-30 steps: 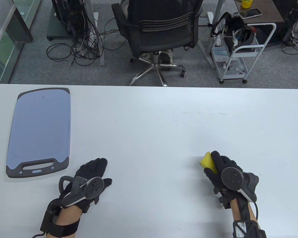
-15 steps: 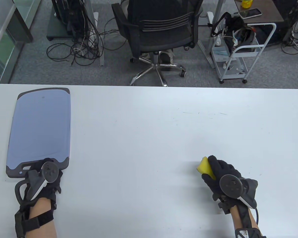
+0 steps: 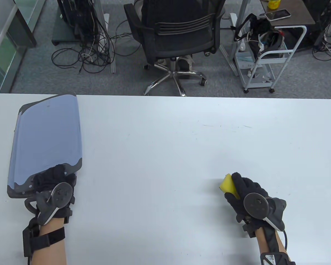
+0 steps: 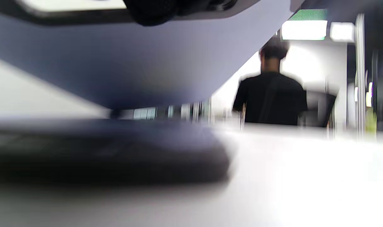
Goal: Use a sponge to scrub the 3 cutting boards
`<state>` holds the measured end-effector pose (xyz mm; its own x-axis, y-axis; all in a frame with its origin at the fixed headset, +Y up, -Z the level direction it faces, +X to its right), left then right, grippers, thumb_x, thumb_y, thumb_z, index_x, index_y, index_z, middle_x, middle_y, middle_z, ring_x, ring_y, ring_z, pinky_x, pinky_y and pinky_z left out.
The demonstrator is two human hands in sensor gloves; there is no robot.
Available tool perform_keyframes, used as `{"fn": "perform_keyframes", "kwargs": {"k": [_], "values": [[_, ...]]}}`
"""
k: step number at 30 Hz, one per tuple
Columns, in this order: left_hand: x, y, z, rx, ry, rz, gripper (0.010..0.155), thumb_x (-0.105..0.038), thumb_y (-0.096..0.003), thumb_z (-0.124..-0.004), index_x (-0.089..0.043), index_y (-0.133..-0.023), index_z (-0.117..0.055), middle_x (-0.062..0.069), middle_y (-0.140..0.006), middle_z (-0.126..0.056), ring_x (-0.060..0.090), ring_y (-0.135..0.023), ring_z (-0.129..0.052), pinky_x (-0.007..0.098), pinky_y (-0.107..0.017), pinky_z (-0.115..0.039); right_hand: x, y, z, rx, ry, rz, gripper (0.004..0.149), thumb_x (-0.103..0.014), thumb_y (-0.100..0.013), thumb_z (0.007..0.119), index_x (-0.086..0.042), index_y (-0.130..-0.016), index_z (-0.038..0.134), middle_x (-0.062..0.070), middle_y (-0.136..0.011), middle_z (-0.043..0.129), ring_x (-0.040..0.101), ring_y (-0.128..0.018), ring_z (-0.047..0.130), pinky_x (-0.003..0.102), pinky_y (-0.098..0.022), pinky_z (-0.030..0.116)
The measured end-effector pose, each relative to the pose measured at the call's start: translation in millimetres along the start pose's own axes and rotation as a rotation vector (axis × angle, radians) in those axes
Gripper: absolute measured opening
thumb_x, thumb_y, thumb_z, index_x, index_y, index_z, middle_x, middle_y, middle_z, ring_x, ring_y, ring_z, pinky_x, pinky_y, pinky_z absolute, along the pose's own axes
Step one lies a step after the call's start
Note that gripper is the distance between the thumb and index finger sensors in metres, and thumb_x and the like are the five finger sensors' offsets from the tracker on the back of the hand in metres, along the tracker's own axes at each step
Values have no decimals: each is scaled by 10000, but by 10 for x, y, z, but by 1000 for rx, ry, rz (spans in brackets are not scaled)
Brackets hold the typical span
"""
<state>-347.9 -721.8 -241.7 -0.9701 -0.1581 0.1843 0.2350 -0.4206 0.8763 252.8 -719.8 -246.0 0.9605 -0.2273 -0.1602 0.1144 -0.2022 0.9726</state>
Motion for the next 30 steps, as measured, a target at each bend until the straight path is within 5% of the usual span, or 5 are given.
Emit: {"fn": "perform_keyframes", "kwargs": {"k": [5,10,15,18,30], "values": [[190,91,280,-120,542,157,541,-404,-541,-623,-182,-990,-418,29,-900,-681,203,-732,-806,593,-662,-650,31,20,-26,7,-8,6,753,-555,-423,824,-184,-1052,639,90,-939,765,281,-748,840,522,-599,721],[207,99,280,-114,827,200,515,-467,-523,-549,-222,-973,-496,-51,-820,-791,81,-601,-915,444,-625,-830,-4,28,-72,27,-22,-4,752,-554,-424,823,-184,-1052,637,91,-940,763,282,-748,838,521,-598,721],[-2,57,-221,305,1250,306,514,-502,-548,-587,-187,-951,-632,-38,-665,-905,26,-349,-964,308,-340,-997,-24,51,-161,61,-34,-14,752,-554,-425,822,-185,-1053,635,89,-941,762,279,-750,839,520,-599,721],[-261,174,-651,762,1277,386,513,-505,-557,-618,-170,-944,-650,-44,-644,-917,1,-334,-982,283,-319,-1025,-32,53,-180,71,-51,-17,753,-555,-425,822,-182,-1052,638,91,-937,766,279,-746,841,519,-597,723],[-789,500,-1293,1100,885,315,513,-484,-569,-778,-95,-891,-691,-32,-598,-937,-9,-302,-1072,256,-240,-1038,-625,-157,153,-31,-64,-94,758,-566,-438,818,-159,-1054,645,101,-911,787,267,-681,869,497,-560,751]]}}
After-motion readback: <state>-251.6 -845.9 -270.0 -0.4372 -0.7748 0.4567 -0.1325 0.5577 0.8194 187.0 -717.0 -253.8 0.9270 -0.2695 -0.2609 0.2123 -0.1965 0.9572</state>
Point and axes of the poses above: the tracker on the back of each hand, its own x axis roughly to the little-finger side, its own y axis roughly from the fingertips to the wrist, z = x × y, the point moved 5 cm from there along -y, roughly from the wrist to the fingertips
